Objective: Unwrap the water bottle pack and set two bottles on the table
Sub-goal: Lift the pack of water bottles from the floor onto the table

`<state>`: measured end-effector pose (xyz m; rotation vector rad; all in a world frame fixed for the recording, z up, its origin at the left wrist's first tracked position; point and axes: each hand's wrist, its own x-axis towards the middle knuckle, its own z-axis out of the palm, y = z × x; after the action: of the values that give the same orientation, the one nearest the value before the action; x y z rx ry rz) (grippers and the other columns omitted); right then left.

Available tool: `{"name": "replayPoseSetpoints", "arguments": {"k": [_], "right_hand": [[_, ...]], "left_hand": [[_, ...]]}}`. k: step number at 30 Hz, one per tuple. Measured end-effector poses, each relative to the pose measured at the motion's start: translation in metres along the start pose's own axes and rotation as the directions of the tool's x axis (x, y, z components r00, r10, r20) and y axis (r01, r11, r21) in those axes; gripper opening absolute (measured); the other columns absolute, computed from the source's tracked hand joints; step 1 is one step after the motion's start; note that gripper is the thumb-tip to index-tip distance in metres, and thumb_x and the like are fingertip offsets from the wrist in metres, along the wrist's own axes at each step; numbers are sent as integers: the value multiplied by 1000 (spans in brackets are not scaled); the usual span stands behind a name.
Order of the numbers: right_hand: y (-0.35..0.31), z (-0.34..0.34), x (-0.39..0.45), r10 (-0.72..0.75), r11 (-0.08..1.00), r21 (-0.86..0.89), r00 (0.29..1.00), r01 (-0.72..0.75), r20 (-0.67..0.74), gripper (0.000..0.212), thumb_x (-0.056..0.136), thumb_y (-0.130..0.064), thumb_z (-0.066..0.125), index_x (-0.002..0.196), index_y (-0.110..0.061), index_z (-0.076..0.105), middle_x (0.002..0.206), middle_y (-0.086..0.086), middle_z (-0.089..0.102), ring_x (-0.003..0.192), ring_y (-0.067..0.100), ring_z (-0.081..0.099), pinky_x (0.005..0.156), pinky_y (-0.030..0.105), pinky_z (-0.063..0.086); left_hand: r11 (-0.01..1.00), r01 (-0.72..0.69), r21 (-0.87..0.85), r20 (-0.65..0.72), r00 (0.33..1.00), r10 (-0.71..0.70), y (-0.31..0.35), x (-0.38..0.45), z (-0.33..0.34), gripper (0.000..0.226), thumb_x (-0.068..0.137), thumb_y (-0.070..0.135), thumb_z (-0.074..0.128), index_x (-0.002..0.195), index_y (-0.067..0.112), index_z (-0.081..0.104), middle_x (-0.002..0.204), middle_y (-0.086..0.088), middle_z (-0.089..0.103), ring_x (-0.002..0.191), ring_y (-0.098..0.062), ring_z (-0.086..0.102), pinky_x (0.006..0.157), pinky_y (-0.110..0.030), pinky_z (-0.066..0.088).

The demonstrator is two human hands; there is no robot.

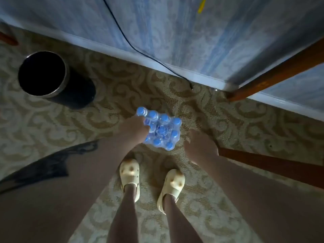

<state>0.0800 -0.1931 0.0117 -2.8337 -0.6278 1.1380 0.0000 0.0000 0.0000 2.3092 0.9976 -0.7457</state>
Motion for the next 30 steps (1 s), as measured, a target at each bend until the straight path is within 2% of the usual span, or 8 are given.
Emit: {"name": "replayPoseSetpoints", "arguments": {"k": [3,6,10,14,16,22,24,30], "right_hand": [[-1,24,34,161,950,258,984,-177,83,43,92,-29,43,133,-16,44,125,10,57,112,29,55,80,33,44],[-7,49,70,211,795,524,949,-307,235,37,99,-18,39,130,1,46,129,21,53,115,32,51,64,13,36],[-13,78,94,197,620,687,923,-379,332,35,101,-16,34,129,1,47,135,23,48,103,24,47,76,22,30],[-18,99,110,227,450,780,900,-435,371,18,99,-25,37,99,-18,54,93,2,54,75,11,46,65,28,35],[-21,104,120,261,460,776,901,-432,347,22,99,-29,37,110,-17,52,87,-1,50,71,11,43,65,29,36],[-17,125,143,309,283,796,837,-535,453,56,99,-45,37,144,-12,33,146,13,38,126,29,40,104,45,31],[-14,130,147,325,223,794,811,-566,487,61,97,-51,38,146,-15,31,152,12,32,136,33,32,111,51,26],[0,142,160,328,209,795,807,-569,491,67,94,-58,38,144,-13,34,150,14,35,134,37,35,109,55,28]], "left_hand": [[974,83,-209,20,997,-81,-16,37,12,38,94,28,45,129,14,54,129,-10,59,111,-29,58,91,-37,47],[917,142,-372,63,990,-128,-38,74,23,41,97,25,44,135,13,52,139,-8,54,123,-26,52,91,-31,39],[884,160,-438,116,986,-120,-65,105,37,39,99,24,45,135,12,53,141,-9,53,126,-27,50,95,-31,39],[888,190,-418,171,977,-128,-88,128,50,43,98,25,44,139,10,47,145,-12,47,129,-28,47,89,-30,36],[895,208,-395,202,970,-136,-98,140,57,50,98,27,43,145,11,37,152,-12,38,135,-29,40,99,-34,34],[848,284,-447,298,941,-158,-103,154,73,46,99,33,42,140,12,44,137,-13,51,113,-26,52,87,-34,37],[830,301,-469,329,932,-152,-104,157,79,42,99,35,40,131,11,51,120,-13,58,90,-20,52,79,-33,36],[831,300,-469,318,935,-157,-111,172,91,52,97,50,36,131,13,51,119,-8,58,95,-20,51,74,-33,34]]}}
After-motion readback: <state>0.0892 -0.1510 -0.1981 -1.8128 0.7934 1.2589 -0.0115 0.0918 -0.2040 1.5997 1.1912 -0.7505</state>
